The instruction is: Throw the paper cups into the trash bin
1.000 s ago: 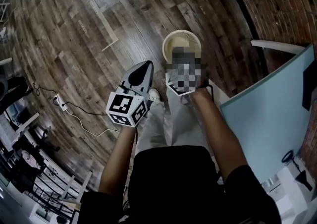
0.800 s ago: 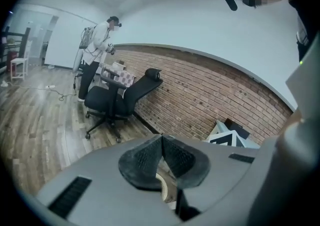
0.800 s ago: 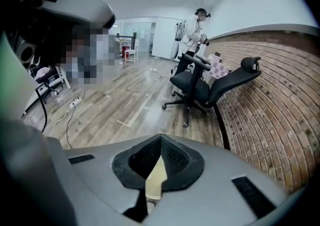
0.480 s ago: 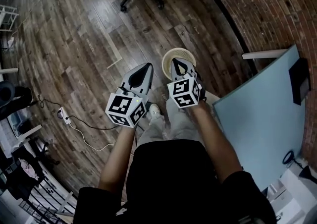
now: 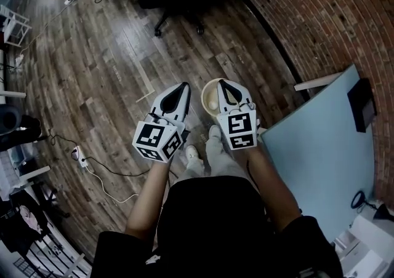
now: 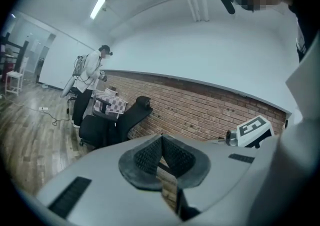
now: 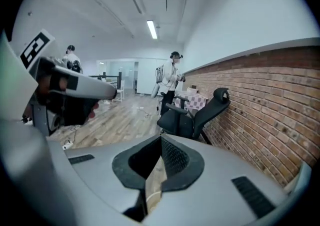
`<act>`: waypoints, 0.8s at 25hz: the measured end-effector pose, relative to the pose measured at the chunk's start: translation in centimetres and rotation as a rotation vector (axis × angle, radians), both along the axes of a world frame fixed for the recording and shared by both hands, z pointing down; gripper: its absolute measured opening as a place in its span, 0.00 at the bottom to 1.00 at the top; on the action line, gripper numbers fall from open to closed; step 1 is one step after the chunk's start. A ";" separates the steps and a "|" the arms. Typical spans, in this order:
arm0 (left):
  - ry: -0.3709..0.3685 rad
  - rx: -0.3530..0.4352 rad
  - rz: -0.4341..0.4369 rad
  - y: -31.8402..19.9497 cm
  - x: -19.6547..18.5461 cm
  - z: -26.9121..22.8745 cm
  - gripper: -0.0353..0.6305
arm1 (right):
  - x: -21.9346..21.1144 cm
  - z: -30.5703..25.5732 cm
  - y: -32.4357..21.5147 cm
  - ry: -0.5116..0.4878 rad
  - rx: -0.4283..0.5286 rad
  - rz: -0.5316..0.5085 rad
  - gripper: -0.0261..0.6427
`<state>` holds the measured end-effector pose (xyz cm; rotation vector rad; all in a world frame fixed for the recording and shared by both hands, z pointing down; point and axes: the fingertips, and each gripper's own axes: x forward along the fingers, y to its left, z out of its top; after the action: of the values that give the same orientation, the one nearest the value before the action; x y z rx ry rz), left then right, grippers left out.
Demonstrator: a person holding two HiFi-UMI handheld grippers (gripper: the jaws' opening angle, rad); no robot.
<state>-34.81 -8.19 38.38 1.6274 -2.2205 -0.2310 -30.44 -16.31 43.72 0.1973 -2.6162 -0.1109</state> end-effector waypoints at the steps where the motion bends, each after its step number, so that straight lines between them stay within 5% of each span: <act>1: -0.007 0.008 0.000 0.2 0.1 -0.5 0.06 | 0.1 -1.3 0.4 -0.026 -0.006 0.001 0.05; 20: -0.144 0.129 0.053 6.7 3.4 -8.7 0.06 | 3.8 -15.0 7.0 -0.306 -0.015 0.046 0.05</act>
<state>-31.45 -1.50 29.66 1.8206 -2.3069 -0.2546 -26.62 -9.28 28.70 0.2894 -2.9133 -0.0476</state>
